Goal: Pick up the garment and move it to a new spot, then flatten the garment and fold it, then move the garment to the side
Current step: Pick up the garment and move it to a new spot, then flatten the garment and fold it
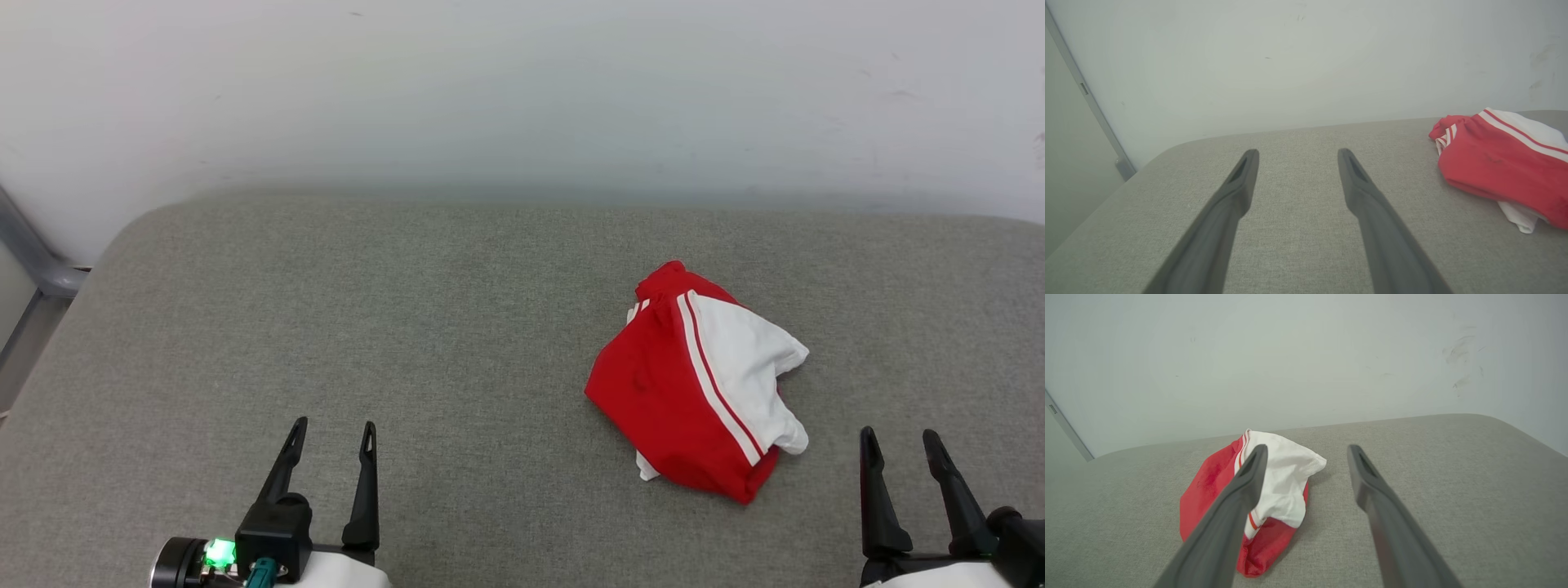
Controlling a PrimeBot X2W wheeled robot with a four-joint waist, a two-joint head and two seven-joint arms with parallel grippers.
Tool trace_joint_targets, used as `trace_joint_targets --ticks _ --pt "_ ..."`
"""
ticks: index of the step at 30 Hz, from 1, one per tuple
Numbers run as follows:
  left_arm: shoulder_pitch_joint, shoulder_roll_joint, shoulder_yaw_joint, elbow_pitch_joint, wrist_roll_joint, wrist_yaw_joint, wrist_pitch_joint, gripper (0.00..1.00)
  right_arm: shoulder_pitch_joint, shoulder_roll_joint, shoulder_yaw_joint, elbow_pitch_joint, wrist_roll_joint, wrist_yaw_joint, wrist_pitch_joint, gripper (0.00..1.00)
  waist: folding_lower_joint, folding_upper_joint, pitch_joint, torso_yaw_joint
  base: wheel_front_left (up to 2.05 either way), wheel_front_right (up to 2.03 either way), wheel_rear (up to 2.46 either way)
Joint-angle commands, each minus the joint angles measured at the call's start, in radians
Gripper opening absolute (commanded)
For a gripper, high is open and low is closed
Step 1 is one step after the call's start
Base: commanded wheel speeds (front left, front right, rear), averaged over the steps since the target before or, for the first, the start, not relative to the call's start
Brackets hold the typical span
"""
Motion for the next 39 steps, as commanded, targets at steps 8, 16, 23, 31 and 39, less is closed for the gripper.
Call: trace_joint_targets --ticks 8,16,23,31,39 --pt "0.014 -0.011 0.013 0.01 0.016 -0.008 -0.003 1.0 0.004 0.002 0.0 0.007 0.008 -0.001 -0.002 1.0 0.0 -0.0001 0.001 0.002 0.0 0.0 0.0" --pt "0.016 -0.016 0.021 0.016 0.025 -0.01 -0.003 1.0 0.003 0.002 0.0 0.012 0.009 -0.001 -0.002 1.0 0.0 -0.0001 -0.001 0.002 0.0 0.0 0.0" --pt "0.013 -0.019 0.024 0.022 0.028 -0.015 -0.003 1.0 -0.005 0.002 0.002 0.008 -0.001 -0.001 -0.002 1.0 0.0 -0.0001 -0.002 0.002 0.0 0.0 0.0" --pt "-0.003 -0.024 0.024 0.025 0.028 -0.018 -0.003 1.0 -0.106 0.0 -0.055 -0.039 -0.085 -0.001 -0.002 1.0 0.0 -0.0001 0.01 0.002 0.0 0.0 0.0" --pt "-0.03 -0.03 0.012 0.019 0.035 -0.022 -0.003 1.0 -0.312 -0.124 -0.022 -0.08 -0.077 -0.001 -0.002 1.0 0.0 -0.0001 0.044 0.015 0.0 0.0 0.0"
